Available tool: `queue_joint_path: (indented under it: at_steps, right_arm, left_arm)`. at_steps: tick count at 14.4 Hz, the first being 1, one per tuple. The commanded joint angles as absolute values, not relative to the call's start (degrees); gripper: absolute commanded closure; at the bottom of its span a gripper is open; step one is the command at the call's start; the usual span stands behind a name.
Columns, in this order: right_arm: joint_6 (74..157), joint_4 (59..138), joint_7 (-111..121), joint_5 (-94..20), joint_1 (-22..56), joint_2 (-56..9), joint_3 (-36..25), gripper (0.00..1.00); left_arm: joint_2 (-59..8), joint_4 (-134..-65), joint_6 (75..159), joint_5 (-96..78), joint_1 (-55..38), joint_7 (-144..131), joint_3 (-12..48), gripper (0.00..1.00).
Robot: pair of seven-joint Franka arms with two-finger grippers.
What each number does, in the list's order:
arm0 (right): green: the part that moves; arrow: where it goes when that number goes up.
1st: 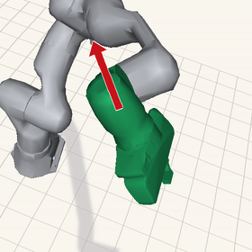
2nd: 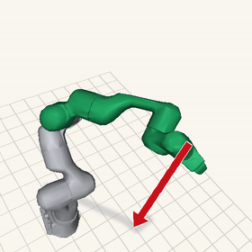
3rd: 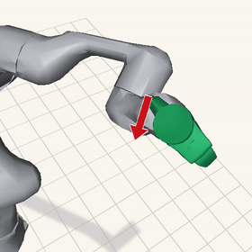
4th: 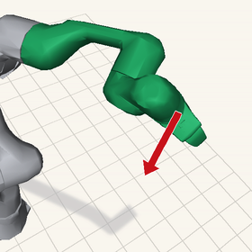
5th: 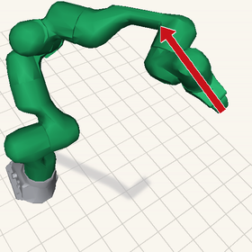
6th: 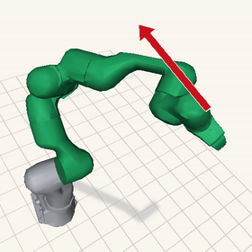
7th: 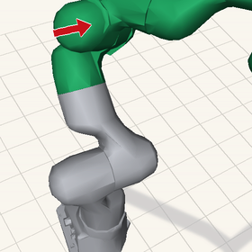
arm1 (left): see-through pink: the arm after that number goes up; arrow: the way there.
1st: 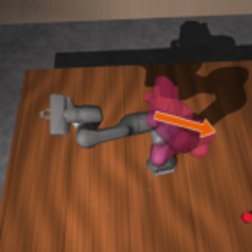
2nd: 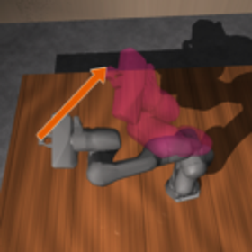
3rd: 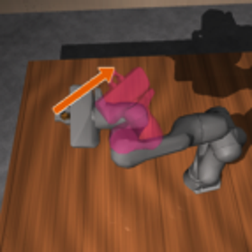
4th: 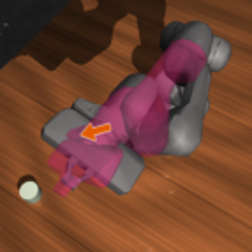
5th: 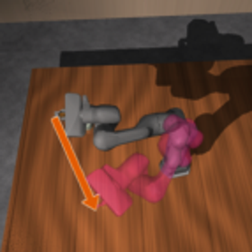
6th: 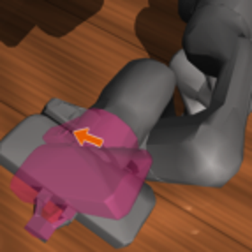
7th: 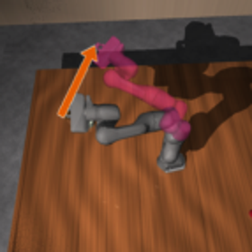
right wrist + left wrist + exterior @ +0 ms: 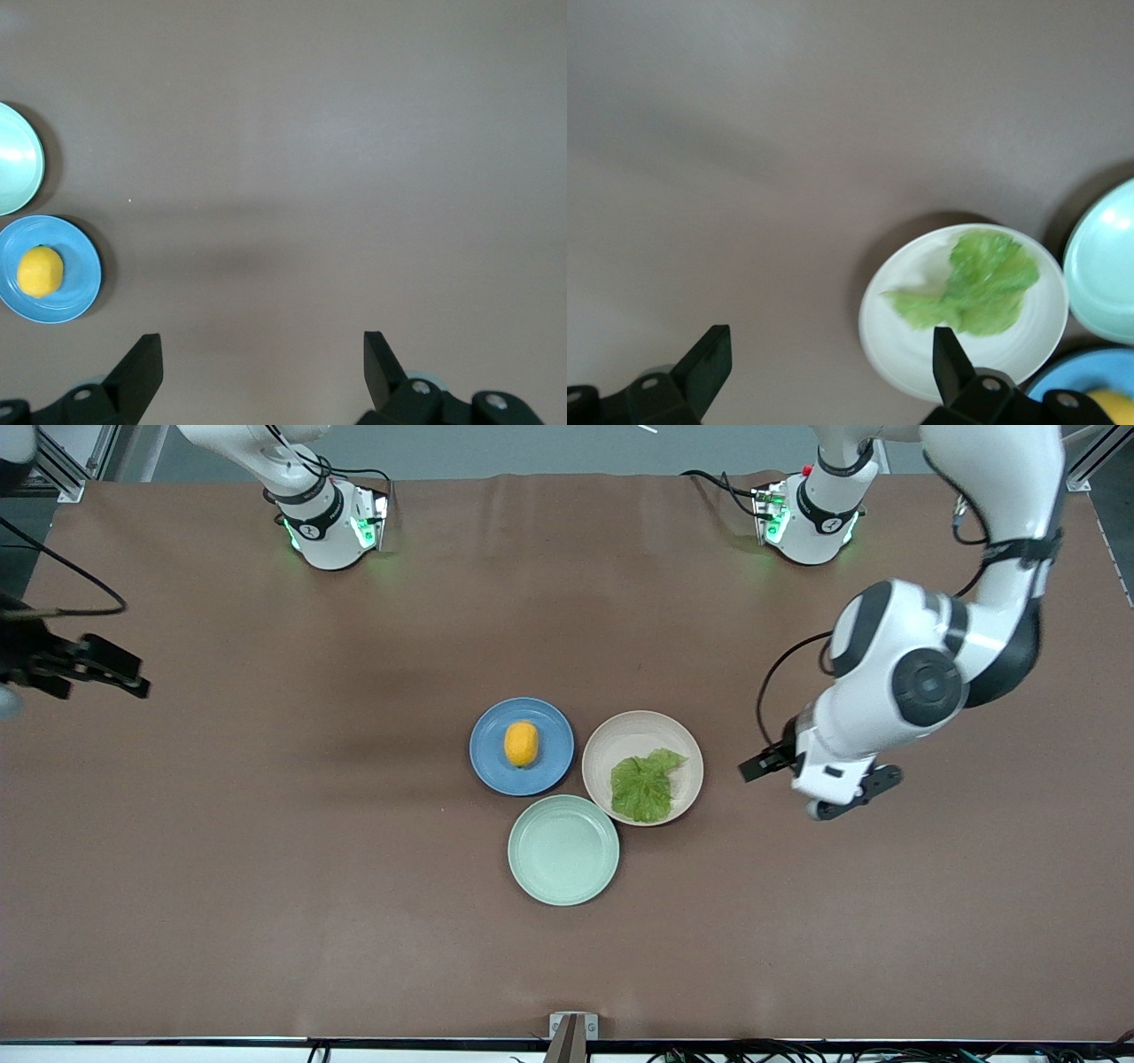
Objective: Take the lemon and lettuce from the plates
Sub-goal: 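Lower the right gripper onto the lemon while the left gripper descends on lettuce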
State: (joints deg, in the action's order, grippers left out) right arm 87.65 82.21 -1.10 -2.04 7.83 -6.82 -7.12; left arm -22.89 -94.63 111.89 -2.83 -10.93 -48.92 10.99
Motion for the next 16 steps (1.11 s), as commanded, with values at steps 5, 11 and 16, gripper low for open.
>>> queue_joint_path:
  at_steps: [5,11,16]
  right_arm:
    - [92.0,87.35,-12.88,-6.31,21.34,-12.29,-7.21,0.0]
    - [112.11,97.63,-29.16,-8.53,36.63,-17.56,-7.21,0.0]
    - [123.64,100.28,-35.15,-8.53,43.5,-25.39,-7.21,0.0]
  left_arm:
    - [-34.26,-92.46,121.89,-2.64,-18.36,-68.96,10.64,0.15]
    - [-39.63,-92.37,129.8,-2.64,-19.6,-74.79,10.72,0.24]
    - [-41.48,-92.37,130.52,-2.99,-20.57,-75.76,10.72,0.3]
